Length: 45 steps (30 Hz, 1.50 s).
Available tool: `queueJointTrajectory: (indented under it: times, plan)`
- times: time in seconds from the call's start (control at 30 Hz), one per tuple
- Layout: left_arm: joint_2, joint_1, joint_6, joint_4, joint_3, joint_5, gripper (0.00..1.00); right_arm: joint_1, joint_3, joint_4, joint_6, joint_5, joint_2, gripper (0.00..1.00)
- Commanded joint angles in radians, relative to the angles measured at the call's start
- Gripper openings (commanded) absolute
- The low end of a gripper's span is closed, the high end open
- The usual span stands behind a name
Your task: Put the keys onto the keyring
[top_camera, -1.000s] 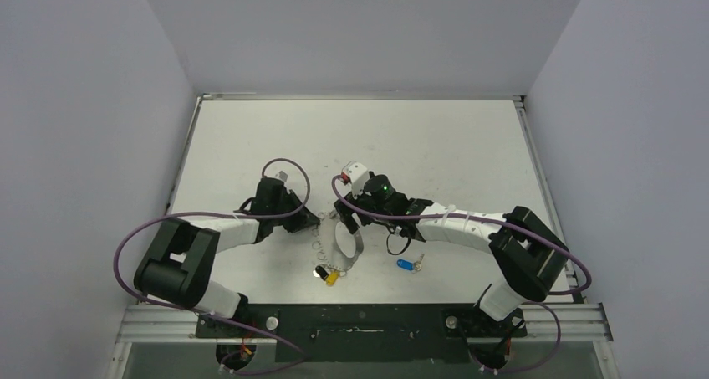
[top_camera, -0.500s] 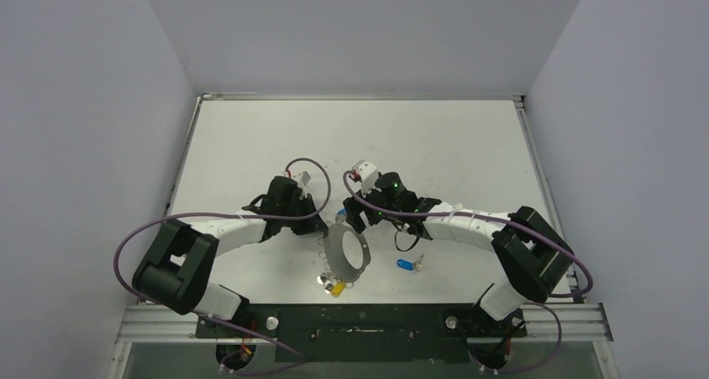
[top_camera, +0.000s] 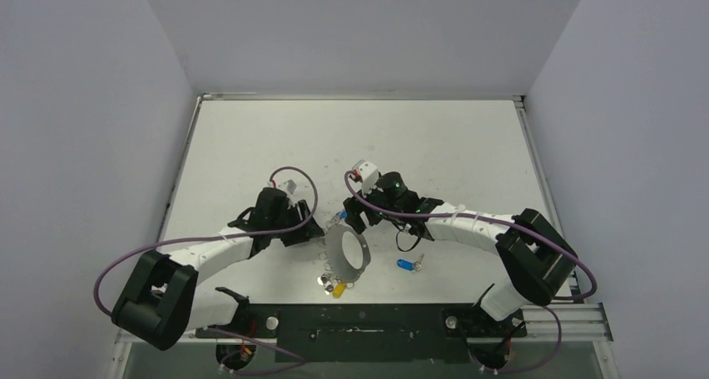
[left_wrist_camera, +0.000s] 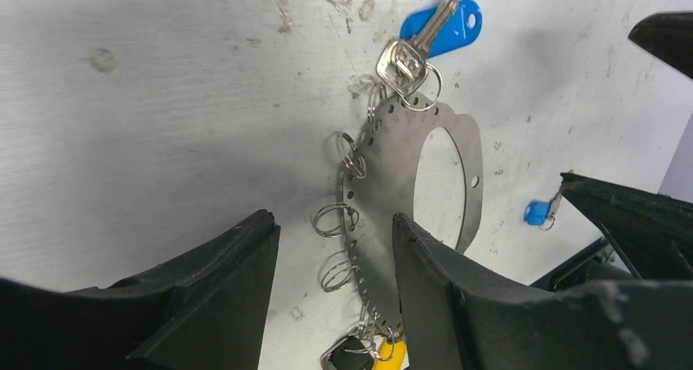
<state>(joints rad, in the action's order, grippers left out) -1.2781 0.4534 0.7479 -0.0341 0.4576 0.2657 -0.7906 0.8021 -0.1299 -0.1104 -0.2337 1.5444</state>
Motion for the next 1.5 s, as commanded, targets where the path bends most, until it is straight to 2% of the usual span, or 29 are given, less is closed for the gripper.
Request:
queueJointTrajectory:
  times: [0.0,0.17,0.3,0.47,0.6,0.87,0.97,1.1,1.23,1.47]
  plan:
    - [0.078,-0.031,-0.011,-0.025,0.006,-0.060,0.51,0.004,0.003,-0.044,0.008,-0.023,-0.042,0.80]
    - [0.029,-0.061,-0.056,0.020,0.062,0.025,0.51,0.004,0.003,-0.039,0.008,-0.028,-0.045,0.80]
    - [-0.069,-0.104,-0.074,0.078,0.125,0.143,0.51,0.004,-0.009,-0.036,0.008,-0.019,-0.063,0.79]
    - [-0.193,-0.115,-0.086,0.123,0.185,0.262,0.45,0.012,-0.022,-0.028,0.010,-0.012,-0.082,0.79]
    - [-0.267,-0.114,-0.083,0.161,0.199,0.296,0.37,0.016,-0.030,-0.028,0.011,-0.010,-0.090,0.79]
    - [-0.372,-0.114,-0.087,0.215,0.199,0.291,0.31,0.019,-0.034,-0.030,0.009,-0.015,-0.091,0.79]
    - [-0.399,-0.113,-0.079,0.248,0.198,0.307,0.26,0.020,-0.032,-0.028,0.010,-0.015,-0.092,0.79]
    - [-0.414,-0.113,-0.081,0.262,0.196,0.310,0.16,0.021,-0.033,-0.028,0.011,-0.015,-0.094,0.79]
    - [-0.396,-0.113,-0.089,0.265,0.190,0.295,0.00,0.021,-0.034,-0.027,0.011,-0.019,-0.099,0.79]
    - [-0.245,-0.099,-0.134,0.271,0.173,0.277,0.00,0.024,-0.044,-0.038,0.009,-0.052,-0.146,0.79]
